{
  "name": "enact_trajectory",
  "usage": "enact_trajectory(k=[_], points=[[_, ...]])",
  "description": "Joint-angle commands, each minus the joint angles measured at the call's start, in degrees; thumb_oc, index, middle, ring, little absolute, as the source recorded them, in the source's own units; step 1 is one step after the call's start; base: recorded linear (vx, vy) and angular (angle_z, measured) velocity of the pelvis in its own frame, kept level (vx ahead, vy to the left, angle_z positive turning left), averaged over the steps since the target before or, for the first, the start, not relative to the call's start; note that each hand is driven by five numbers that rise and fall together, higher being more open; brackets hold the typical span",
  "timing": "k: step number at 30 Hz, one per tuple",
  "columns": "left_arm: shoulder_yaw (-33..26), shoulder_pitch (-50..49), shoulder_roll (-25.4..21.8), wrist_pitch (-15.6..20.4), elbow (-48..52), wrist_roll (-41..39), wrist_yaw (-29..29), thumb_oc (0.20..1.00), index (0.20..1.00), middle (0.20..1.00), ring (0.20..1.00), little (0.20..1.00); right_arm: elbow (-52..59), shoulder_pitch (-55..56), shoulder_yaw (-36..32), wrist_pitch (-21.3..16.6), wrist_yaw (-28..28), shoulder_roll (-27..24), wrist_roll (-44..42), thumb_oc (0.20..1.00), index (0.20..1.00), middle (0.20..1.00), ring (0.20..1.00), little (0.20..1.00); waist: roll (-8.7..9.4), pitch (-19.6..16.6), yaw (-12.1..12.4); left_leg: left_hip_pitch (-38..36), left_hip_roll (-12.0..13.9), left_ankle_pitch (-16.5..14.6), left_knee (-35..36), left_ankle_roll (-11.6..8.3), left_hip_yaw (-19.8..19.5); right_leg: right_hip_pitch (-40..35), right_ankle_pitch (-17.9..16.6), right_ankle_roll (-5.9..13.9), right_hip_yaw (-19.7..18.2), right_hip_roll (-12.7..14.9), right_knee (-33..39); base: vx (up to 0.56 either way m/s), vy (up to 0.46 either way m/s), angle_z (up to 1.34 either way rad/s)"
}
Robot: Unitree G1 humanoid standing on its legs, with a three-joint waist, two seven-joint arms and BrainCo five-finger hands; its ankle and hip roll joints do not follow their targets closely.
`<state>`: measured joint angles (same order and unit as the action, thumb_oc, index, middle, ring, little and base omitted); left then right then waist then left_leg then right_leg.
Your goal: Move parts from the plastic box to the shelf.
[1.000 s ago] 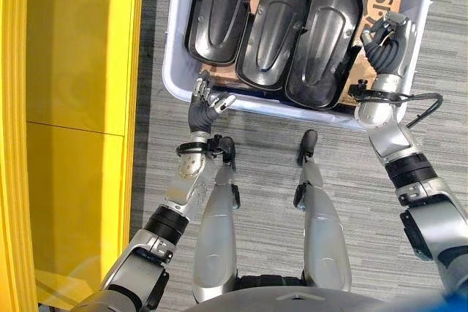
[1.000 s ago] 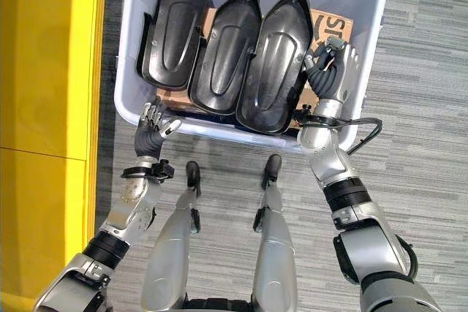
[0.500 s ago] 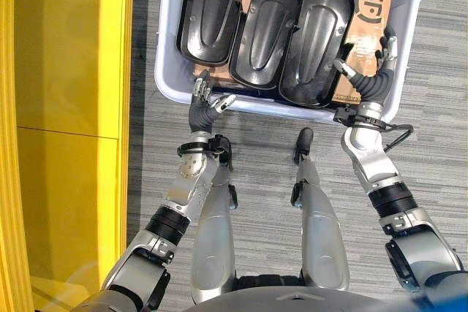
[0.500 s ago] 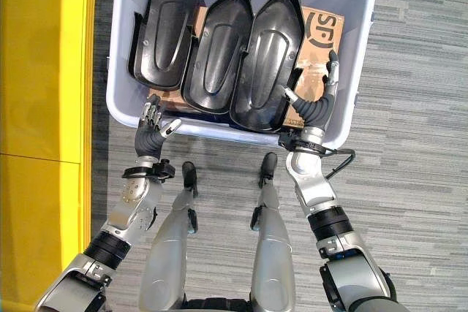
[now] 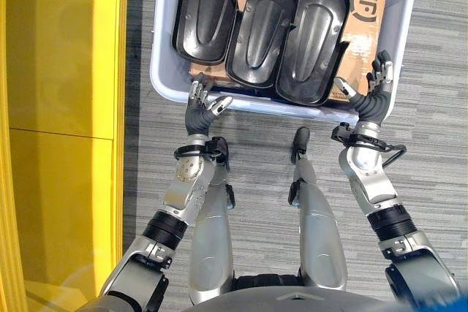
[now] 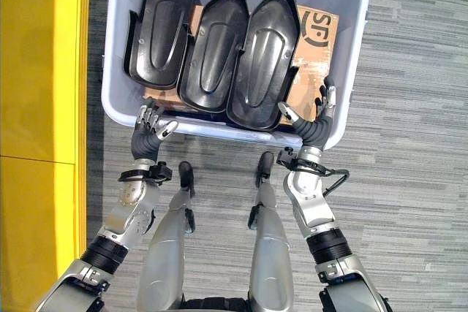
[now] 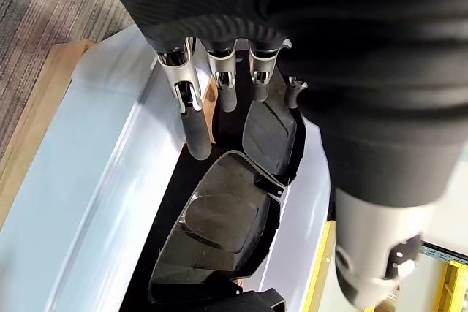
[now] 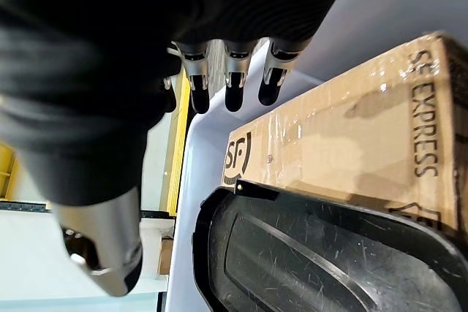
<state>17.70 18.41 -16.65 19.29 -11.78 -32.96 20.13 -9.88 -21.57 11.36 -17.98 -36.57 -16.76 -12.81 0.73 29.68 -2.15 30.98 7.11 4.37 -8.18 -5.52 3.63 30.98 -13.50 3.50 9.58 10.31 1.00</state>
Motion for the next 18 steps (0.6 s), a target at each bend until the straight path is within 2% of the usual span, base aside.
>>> enact_trajectory(k=[1,9,18], points=[[-0.68,-3.87,-1.63,0.98,6.27,1.92,0.70,1.000,1.000,1.000,1.000,1.000,2.97,-0.28,-1.46,-4.08,0.60,0.81,-5.02,1.000,1.000,1.000,1.000,1.000,-0.66,-1.37,0.65,-0.65,-0.26,-2.46,-2.04,0.45,-1.13,-2.26,8.22,5.53,-3.24,5.01,-11.54,0.00,0.000,0.00],[-0.78,-4.15,-1.81,0.52,6.68,0.99,1.25,1.000,1.000,1.000,1.000,1.000,-3.16,-3.57,-1.23,-5.46,1.07,3.41,-15.35,1.000,1.000,1.000,1.000,1.000,-0.68,-1.37,1.20,-0.32,-0.84,-2.63,-2.38,0.76,-1.34,-2.48,7.91,5.44,-3.08,5.36,-11.32,0.00,0.003,0.00],[-0.48,-4.09,-1.66,0.61,6.72,0.11,1.20,1.000,1.000,1.000,1.000,1.000,-8.86,-7.32,-1.84,-5.42,-0.22,4.41,-18.04,1.000,1.000,1.000,1.000,1.000,-0.78,-0.87,1.81,0.13,-1.28,-2.86,-2.82,1.06,-1.77,-2.84,7.89,5.48,-2.55,5.71,-11.38,0.00,0.005,0.03]])
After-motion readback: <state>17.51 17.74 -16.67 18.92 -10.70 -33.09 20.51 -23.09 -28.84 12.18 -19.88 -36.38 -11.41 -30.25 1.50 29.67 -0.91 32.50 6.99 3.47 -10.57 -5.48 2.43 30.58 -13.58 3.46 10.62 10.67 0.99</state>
